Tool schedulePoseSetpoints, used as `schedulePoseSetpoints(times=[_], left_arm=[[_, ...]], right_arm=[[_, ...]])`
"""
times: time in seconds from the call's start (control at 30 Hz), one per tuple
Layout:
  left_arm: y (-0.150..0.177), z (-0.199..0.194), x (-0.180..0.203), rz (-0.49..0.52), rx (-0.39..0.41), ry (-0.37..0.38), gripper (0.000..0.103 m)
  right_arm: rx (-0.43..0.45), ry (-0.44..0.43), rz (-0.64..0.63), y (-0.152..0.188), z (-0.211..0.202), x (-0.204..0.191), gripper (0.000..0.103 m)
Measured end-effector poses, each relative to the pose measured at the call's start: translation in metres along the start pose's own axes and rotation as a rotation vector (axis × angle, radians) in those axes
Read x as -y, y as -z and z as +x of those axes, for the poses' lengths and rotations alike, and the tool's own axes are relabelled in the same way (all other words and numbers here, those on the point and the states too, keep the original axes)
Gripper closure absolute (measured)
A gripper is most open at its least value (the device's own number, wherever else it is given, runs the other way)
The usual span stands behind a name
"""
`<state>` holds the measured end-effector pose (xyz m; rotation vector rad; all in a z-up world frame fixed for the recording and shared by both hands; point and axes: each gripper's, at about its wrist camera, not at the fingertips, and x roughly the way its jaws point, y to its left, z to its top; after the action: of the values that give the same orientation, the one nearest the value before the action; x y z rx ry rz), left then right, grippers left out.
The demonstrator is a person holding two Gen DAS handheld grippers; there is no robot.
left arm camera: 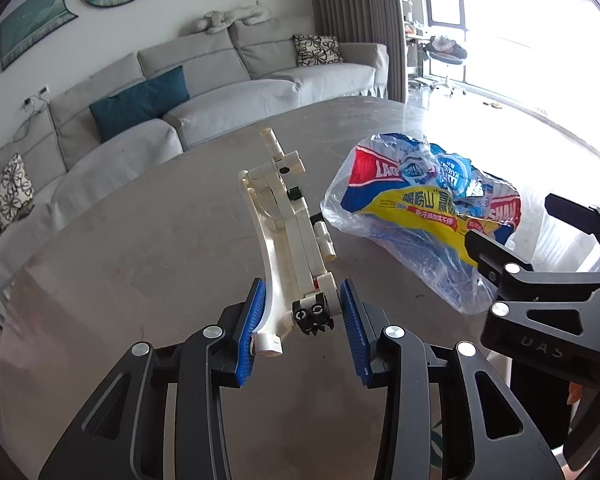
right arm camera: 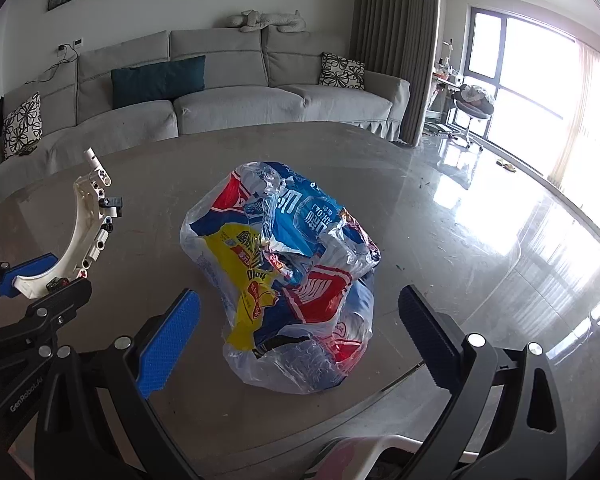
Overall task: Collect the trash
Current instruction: 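Close the left gripper on the white plastic part while the right grasps the printed bag, then carry the white plastic part and printed bag over the white trash bin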
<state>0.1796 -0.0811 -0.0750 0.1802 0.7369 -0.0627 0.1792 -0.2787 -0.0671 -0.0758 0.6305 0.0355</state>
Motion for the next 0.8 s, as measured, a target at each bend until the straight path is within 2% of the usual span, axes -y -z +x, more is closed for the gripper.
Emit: schedulePoseSetpoints(times=[0.43, 0.57, 0.6, 0.7, 0.73, 0.8], left_arm=[[0.002, -0.023, 0.001, 0.014, 0.028, -0.025, 0.063], [0.001, -0.025, 0.001, 0.012, 0.034, -0.034, 0.063], [0.001, -0.024, 0.000, 0.014, 0.034, -0.038, 0.063], [0.003, -0.024, 0.000, 0.014, 0.031, -0.040, 0.063], [0.004, -0.025, 0.000, 0.015, 0.030, -0.041, 0.063], [0.005, -0.025, 0.002, 0.018, 0.031, -0.043, 0.063]], right_arm=[[-0.089, -0.009, 0.009, 0.008, 0.049, -0.004, 0.005], [-0.091, 0.000, 0.012, 0.012, 0.060, -0.006, 0.006], [-0.090, -0.005, 0.015, 0.013, 0.062, -0.006, 0.008], [-0.108, -0.028, 0.028, 0.016, 0.068, -0.005, 0.029], [-0.119, -0.039, 0.034, 0.016, 0.070, -0.005, 0.043], [-0.126, -0.041, 0.029, 0.019, 0.072, -0.007, 0.045]])
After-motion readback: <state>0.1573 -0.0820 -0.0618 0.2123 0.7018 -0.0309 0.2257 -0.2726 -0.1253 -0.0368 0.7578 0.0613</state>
